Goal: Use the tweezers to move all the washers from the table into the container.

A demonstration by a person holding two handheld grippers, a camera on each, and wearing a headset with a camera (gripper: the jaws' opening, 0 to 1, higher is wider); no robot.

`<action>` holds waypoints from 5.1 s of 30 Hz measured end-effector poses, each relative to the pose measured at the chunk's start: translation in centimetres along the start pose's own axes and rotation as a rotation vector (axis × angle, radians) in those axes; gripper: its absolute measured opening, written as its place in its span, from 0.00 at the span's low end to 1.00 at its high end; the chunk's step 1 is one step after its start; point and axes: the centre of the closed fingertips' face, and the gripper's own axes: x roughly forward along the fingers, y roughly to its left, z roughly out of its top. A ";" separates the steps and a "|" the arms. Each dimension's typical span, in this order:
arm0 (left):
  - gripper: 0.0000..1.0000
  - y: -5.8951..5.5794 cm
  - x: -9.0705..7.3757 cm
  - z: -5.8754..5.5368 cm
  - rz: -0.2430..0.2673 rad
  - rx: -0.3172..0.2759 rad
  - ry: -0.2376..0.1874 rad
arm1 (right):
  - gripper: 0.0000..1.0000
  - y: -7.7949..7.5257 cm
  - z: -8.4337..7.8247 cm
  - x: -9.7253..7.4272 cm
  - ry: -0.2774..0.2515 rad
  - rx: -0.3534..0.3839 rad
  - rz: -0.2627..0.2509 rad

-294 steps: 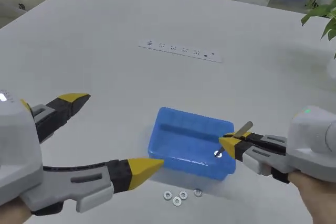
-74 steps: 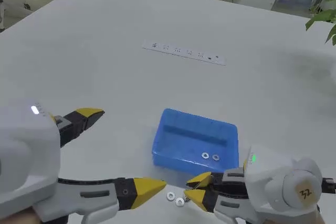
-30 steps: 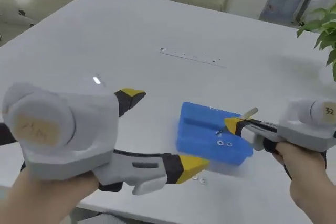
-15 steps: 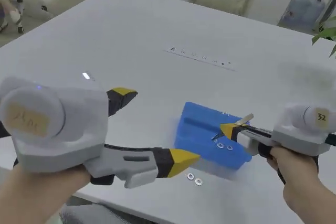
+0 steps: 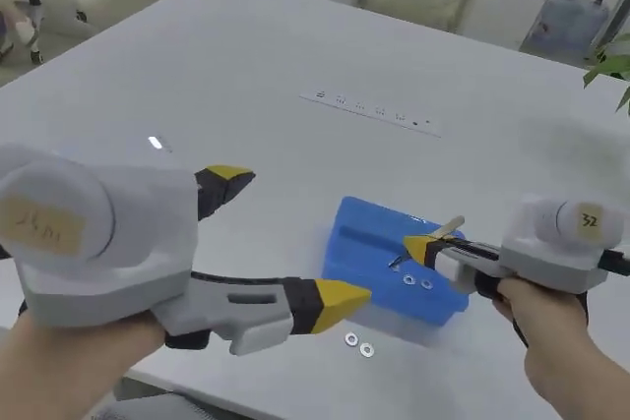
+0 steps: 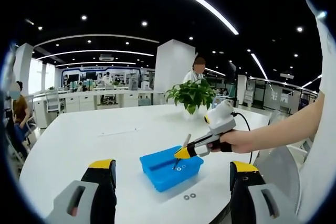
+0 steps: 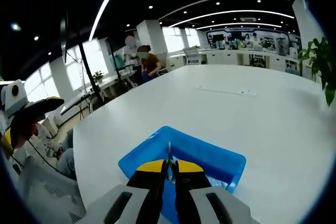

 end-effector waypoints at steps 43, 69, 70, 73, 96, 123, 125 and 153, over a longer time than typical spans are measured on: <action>0.90 3.9 -0.4 -1.5 0.034 -0.035 0.030 | 0.03 7.5 -0.7 -3.5 -0.011 -0.162 0.219; 0.90 3.8 -0.7 -1.6 0.035 -0.039 0.028 | 0.03 8.5 -7.3 -2.4 0.227 -0.362 0.226; 0.90 3.8 -0.7 -1.6 0.034 -0.038 0.028 | 0.03 8.7 -7.4 -2.4 0.229 -0.380 0.229; 0.90 3.8 -0.7 -1.6 0.034 -0.035 0.028 | 0.03 8.9 -7.5 -2.3 0.231 -0.402 0.231; 0.90 3.2 -1.2 -1.6 0.060 -0.035 0.016 | 0.03 7.8 -6.7 -2.9 0.142 -0.267 0.184; 0.89 2.7 -1.1 -1.7 0.060 -0.030 0.036 | 0.03 7.9 -2.7 -3.6 0.052 -0.267 0.200; 0.89 2.7 -1.0 -1.6 0.058 -0.030 0.035 | 0.03 7.8 -1.5 -3.8 0.014 -0.236 0.203; 0.89 3.1 -0.8 -0.4 0.065 -0.029 0.006 | 0.03 1.5 0.7 2.9 0.060 -0.101 0.120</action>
